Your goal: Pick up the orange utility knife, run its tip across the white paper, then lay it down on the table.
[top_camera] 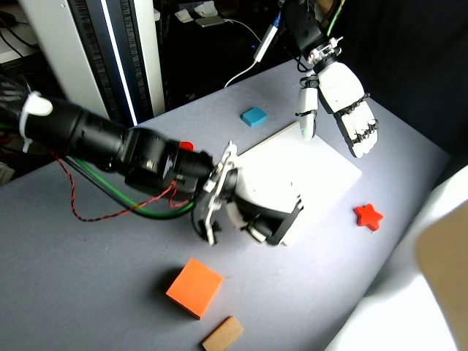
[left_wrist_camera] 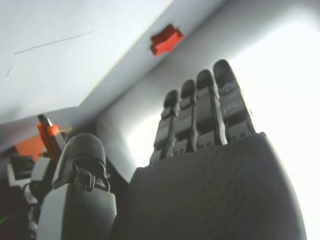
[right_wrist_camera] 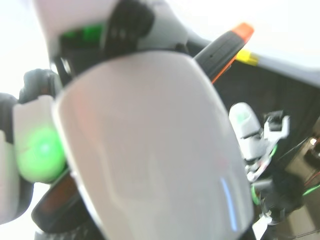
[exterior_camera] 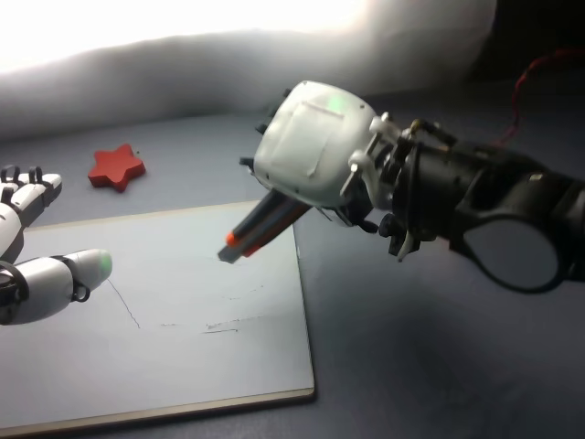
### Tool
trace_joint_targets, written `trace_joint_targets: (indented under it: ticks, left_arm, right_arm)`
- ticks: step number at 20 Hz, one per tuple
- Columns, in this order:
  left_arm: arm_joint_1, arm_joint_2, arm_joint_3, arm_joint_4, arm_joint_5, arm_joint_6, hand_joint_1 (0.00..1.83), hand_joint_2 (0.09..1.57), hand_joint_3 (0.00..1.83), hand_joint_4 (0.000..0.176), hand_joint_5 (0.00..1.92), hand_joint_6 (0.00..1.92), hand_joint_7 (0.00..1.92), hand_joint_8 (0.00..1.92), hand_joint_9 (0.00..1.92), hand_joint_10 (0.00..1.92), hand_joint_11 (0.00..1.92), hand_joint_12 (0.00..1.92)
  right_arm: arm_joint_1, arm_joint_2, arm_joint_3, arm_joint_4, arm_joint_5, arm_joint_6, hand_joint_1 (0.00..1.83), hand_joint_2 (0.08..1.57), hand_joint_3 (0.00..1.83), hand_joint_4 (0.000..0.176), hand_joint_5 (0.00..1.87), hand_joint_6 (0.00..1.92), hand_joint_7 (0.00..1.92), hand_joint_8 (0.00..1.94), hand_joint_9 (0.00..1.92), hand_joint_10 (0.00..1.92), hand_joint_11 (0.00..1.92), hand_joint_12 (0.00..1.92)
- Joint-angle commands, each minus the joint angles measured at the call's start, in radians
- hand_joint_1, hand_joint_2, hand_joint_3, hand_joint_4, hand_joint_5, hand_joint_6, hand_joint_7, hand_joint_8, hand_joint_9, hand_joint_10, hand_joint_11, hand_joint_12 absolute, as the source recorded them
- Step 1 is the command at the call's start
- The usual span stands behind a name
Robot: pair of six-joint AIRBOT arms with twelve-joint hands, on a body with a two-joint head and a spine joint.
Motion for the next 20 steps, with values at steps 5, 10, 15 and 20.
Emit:
trace_joint_targets:
  ticks: [5,10,15,20]
  left_arm:
    - [-0.048,-0.013,-0.033,0.045,-0.079,0.044,0.0,1.27,0.0,0.0,0.02,0.0,0.04,0.0,0.06,0.0,0.0,0.25]
    - [-0.072,-0.039,-0.077,0.074,-0.078,0.054,0.0,1.27,0.0,0.0,0.04,0.01,0.06,0.01,0.07,0.01,0.0,0.27]
    - [-0.098,-0.066,-0.121,0.086,-0.078,0.079,0.0,1.27,0.0,0.0,0.06,0.01,0.08,0.0,0.08,0.01,0.0,0.28]
    - [-0.102,-0.077,-0.154,0.086,-0.078,0.089,0.0,1.28,0.0,0.0,0.07,0.0,0.08,0.0,0.08,0.0,0.0,0.29]
  right_arm:
    - [0.103,0.11,-0.122,0.051,0.166,0.147,1.46,1.21,0.15,0.176,1.43,1.92,1.58,1.94,1.69,1.92,1.73,1.92]
    - [0.169,0.205,-0.197,0.432,0.421,-0.019,1.47,1.21,0.16,0.176,1.43,1.92,1.58,1.94,1.68,1.92,1.73,1.92]
    - [0.191,0.289,-0.205,0.687,0.636,-0.135,1.47,1.21,0.16,0.176,1.4,1.92,1.55,1.94,1.66,1.92,1.71,1.92]
    - [0.119,0.323,-0.168,1.108,0.776,-0.887,1.45,1.21,0.15,0.176,1.37,1.92,1.53,1.94,1.65,1.92,1.69,1.92]
